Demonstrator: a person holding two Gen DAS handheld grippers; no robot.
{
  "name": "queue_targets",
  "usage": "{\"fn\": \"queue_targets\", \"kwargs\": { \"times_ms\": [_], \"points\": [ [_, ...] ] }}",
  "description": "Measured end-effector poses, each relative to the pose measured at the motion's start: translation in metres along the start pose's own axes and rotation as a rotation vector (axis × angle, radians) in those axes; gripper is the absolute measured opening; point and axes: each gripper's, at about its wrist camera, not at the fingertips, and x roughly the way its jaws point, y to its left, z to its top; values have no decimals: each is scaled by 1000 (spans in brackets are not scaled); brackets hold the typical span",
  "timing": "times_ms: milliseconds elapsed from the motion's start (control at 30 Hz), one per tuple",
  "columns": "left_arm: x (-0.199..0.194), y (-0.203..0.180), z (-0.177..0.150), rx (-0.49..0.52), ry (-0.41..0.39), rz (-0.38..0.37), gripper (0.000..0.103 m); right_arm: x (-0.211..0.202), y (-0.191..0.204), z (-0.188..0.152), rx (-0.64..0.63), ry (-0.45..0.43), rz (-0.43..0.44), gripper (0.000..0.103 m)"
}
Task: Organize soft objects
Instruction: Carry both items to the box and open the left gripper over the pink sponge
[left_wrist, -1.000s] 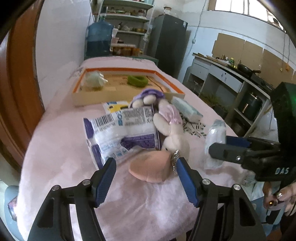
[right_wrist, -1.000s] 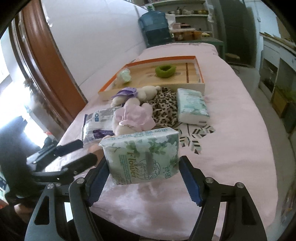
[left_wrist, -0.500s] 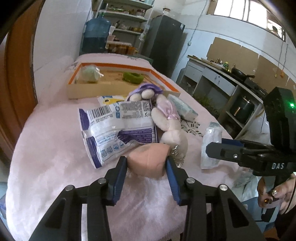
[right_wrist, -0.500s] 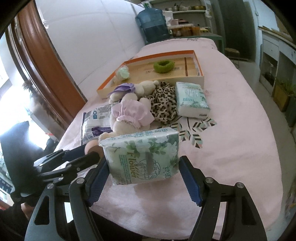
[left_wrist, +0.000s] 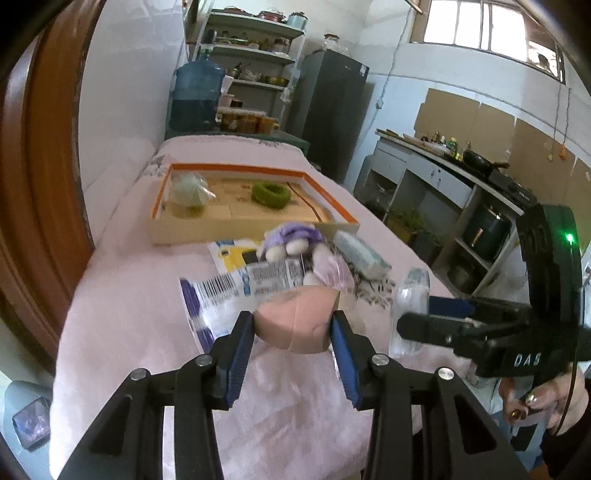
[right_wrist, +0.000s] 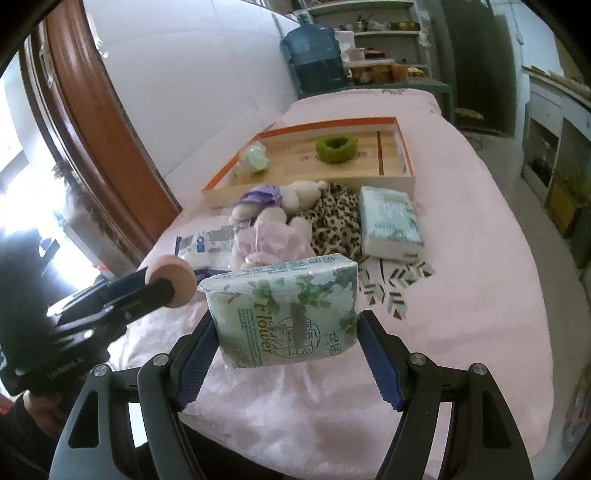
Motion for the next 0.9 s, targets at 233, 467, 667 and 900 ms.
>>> {"fn": "queue_targets", "kwargs": {
  "times_ms": [233,467,667,900],
  "points": [
    [1,5,26,-31,-26,29,43,2,6,21,-31,-27,-5,76],
    [9,14,53,-59,-46,71,43,7,5,47,-47,-59,-12,76],
    [21,24,76,-85,-53,102,43,14,-1,72,-49,-86,-24,76],
    [39,32,101,-91,-54,122,43,25,-11,97,-36,-103,-34,76]
  ]
}}
